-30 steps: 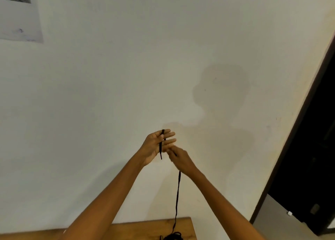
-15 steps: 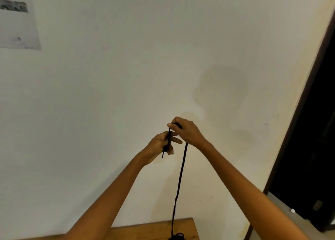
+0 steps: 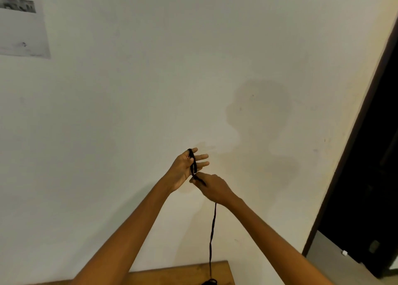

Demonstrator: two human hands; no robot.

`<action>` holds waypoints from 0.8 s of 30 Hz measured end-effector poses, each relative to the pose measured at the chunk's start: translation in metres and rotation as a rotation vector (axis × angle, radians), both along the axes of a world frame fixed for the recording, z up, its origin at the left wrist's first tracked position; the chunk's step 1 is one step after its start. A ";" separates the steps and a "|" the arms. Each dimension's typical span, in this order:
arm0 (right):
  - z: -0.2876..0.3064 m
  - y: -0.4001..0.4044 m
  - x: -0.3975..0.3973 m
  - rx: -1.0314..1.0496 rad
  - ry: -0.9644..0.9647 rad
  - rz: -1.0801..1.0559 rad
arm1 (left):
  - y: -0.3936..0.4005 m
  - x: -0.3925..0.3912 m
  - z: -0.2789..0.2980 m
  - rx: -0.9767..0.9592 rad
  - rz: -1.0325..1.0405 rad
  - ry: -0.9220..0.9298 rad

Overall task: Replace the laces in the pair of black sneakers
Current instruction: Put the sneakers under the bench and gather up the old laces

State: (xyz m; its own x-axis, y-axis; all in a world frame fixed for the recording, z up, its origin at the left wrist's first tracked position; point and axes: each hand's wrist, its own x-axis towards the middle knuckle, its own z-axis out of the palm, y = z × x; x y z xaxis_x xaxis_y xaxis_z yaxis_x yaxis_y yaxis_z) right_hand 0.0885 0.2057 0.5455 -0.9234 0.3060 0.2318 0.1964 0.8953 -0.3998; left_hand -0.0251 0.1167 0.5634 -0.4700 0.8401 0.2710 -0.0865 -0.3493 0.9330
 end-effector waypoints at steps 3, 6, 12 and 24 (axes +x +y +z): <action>0.018 0.005 0.002 0.051 0.051 -0.032 | -0.002 -0.004 -0.009 -0.179 0.073 0.243; 0.037 0.017 0.007 -0.003 0.067 -0.012 | -0.006 -0.006 -0.010 -0.210 0.082 0.387; 0.058 0.033 0.015 0.052 0.117 0.102 | -0.017 0.009 0.003 -0.279 -0.057 0.506; 0.065 0.028 0.007 -0.178 0.602 0.006 | -0.017 0.015 0.028 -0.065 -0.287 0.100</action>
State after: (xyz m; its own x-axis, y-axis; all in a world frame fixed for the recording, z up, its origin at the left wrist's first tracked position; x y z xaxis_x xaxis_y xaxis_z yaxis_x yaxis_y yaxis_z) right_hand 0.0952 0.2341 0.6104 -0.6486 0.3829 0.6577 -0.1147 0.8051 -0.5819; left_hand -0.0097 0.0997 0.5917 -0.1849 0.9515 0.2458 -0.0794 -0.2637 0.9613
